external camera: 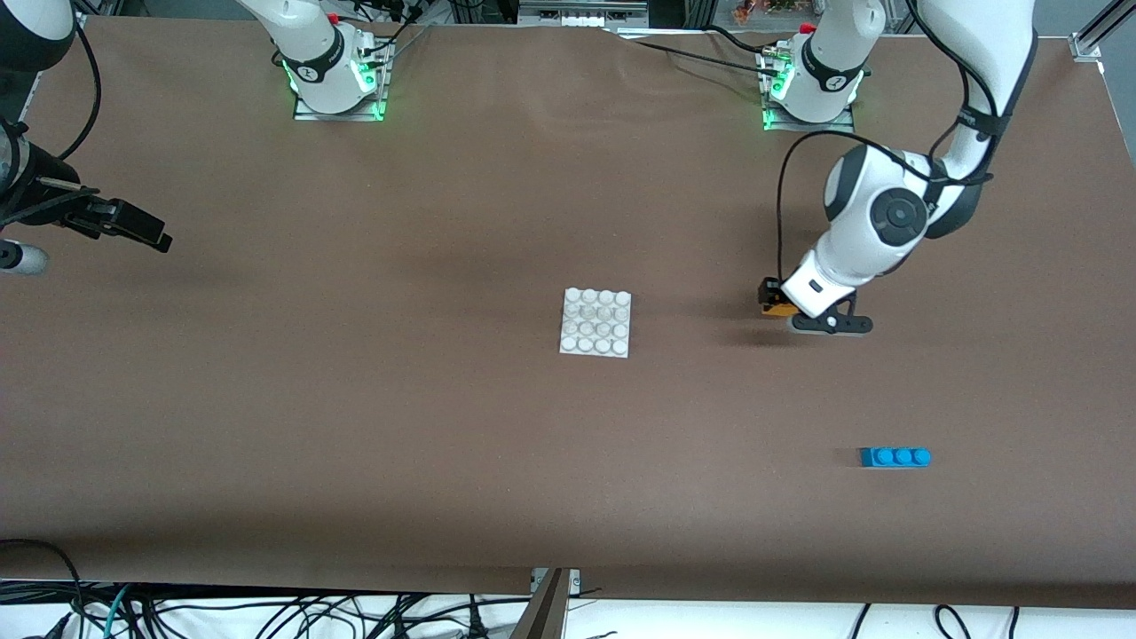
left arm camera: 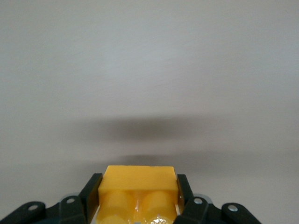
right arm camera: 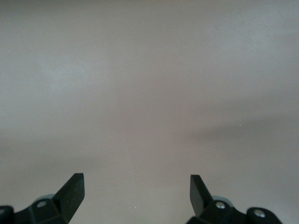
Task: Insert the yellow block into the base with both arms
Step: 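Carry the yellow brick over the white plate with the left gripper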
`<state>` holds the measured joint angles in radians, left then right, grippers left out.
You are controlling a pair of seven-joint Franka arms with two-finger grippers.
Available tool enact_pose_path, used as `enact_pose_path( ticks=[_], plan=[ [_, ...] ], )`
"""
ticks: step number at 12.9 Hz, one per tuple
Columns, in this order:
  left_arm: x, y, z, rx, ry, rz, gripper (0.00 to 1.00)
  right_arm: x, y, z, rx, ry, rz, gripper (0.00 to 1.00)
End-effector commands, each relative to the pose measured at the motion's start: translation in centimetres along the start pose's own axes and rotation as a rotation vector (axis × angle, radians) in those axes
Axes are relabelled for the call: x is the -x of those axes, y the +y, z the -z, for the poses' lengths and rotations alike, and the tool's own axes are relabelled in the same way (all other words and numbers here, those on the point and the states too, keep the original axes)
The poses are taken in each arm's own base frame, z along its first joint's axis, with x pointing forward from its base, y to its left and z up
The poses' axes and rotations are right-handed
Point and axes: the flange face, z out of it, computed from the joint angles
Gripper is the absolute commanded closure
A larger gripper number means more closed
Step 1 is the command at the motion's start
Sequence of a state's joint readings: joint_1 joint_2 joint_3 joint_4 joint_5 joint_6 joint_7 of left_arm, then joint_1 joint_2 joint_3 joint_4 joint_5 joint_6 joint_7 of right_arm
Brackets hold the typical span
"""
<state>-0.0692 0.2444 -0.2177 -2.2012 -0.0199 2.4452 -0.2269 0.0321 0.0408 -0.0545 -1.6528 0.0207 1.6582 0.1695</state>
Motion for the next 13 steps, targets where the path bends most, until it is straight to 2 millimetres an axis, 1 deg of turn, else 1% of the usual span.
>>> enact_pose_path(
  ticks=[1,3,5,6,7,8,9,10,12,13],
  plan=[
    [-1.0,6.7,2.8,0.040,0.027,-0.053,1.00,0.5,0.1,0.5,0.008,0.005,0.000,0.00],
    [-2.0,12.7,3.6,0.062,0.024,-0.028,1.00,0.5,0.1,0.5,0.008,0.005,0.000,0.00],
    [-2.6,18.3,3.3,0.075,-0.003,0.021,1.00,0.5,0.0,0.5,0.008,0.005,0.001,0.00],
    [-2.6,20.7,2.7,0.083,-0.008,0.045,1.00,0.5,0.1,0.5,0.008,0.005,0.000,0.00],
    [-2.0,23.1,1.4,0.086,-0.022,0.050,1.00,0.5,0.1,0.5,0.008,0.005,0.000,0.00],
    [-1.1,25.7,-0.2,0.081,-0.038,0.063,1.00,0.5,0.1,0.5,0.008,0.005,0.000,0.00],
    [-1.3,27.0,-1.0,0.077,-0.035,0.083,1.00,0.5,0.1,0.5,0.008,0.005,0.000,0.00],
    [-1.6,27.8,-2.1,0.069,-0.036,0.086,1.00,0.5,0.1,0.5,0.008,0.005,0.000,0.00],
    [-1.4,28.8,-4.1,0.066,-0.062,0.120,1.00,0.5,0.1,0.5,0.008,0.005,0.000,0.00],
    [-1.5,29.0,-4.7,0.067,-0.085,0.139,1.00,0.5,0.1,0.5,0.008,0.005,0.000,0.00]
  ],
)
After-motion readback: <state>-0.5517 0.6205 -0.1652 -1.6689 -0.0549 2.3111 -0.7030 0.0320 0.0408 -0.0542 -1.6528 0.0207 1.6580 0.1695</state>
